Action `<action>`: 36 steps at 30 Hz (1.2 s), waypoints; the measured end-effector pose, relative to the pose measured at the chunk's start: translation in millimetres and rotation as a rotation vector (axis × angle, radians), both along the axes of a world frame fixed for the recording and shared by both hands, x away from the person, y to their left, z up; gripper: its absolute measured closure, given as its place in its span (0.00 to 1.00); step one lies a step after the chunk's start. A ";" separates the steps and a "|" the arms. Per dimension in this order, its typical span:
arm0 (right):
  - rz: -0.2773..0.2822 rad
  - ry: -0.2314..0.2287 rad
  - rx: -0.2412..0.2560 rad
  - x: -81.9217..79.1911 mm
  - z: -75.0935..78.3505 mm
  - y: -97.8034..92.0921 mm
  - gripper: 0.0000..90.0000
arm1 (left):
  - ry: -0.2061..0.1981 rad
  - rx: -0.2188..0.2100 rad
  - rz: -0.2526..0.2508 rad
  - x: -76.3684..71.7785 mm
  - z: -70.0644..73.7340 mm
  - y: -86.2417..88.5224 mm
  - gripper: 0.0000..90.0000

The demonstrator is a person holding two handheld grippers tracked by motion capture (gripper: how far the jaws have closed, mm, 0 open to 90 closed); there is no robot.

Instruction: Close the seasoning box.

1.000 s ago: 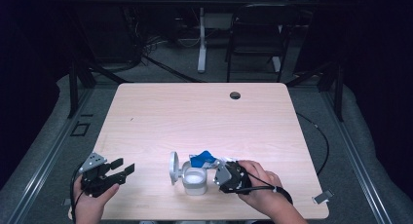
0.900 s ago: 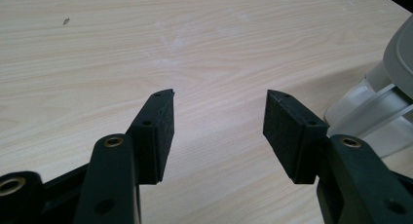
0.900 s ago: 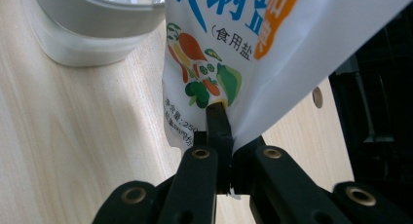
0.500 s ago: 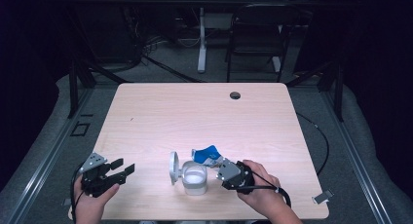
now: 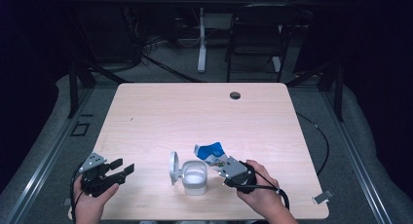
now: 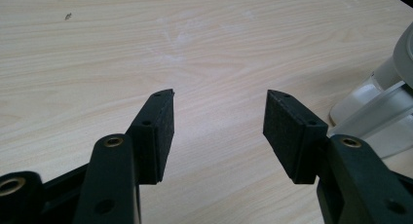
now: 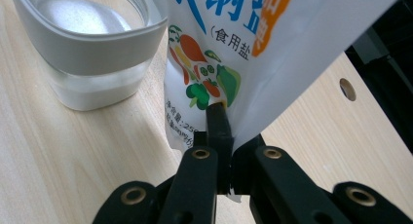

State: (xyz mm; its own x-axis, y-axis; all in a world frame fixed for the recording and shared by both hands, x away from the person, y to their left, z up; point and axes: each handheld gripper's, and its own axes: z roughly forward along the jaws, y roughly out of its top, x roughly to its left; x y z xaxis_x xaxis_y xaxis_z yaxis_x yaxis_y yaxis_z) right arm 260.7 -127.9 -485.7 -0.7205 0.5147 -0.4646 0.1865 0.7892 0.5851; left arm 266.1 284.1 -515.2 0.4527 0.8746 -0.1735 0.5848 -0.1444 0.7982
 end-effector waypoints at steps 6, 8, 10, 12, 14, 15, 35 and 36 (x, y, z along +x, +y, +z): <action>-0.013 0.011 0.043 1.4 -5.4 -3.9 1.00 | 0.007 0.002 0.002 0.6 -1.5 0.7 0.51; -0.023 0.010 0.072 2.2 -7.1 -5.8 1.00 | 0.006 0.003 0.004 0.6 -1.6 0.8 0.51; -0.030 0.015 0.077 3.4 -6.6 -9.0 1.00 | 0.009 0.005 0.005 0.5 -1.6 1.2 0.51; -0.039 0.013 0.098 4.7 -7.8 -11.9 1.00 | 0.008 0.003 0.008 0.5 -2.2 1.1 0.51; -0.050 0.015 0.111 5.9 -8.9 -15.2 1.00 | 0.008 0.004 0.008 0.7 -2.5 0.9 0.51; -0.055 0.017 0.119 6.4 -9.7 -16.8 1.00 | 0.009 0.005 0.008 0.7 -2.6 0.8 0.51; -0.234 0.002 0.270 22.4 -31.1 -58.8 1.00 | 0.026 0.010 0.015 3.3 -8.6 1.6 0.51; -0.244 -0.002 0.270 23.3 -32.1 -60.4 1.00 | 0.027 0.009 0.014 3.4 -8.8 1.2 0.51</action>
State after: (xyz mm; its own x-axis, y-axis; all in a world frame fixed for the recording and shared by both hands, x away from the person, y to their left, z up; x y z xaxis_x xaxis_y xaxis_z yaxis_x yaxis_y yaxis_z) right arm 284.0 -188.2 -517.9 -0.5610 0.7755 -0.2896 0.3490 0.5388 0.7668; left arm 269.6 285.3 -524.0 0.4357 0.8825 -0.1773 0.6084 -0.1435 0.7806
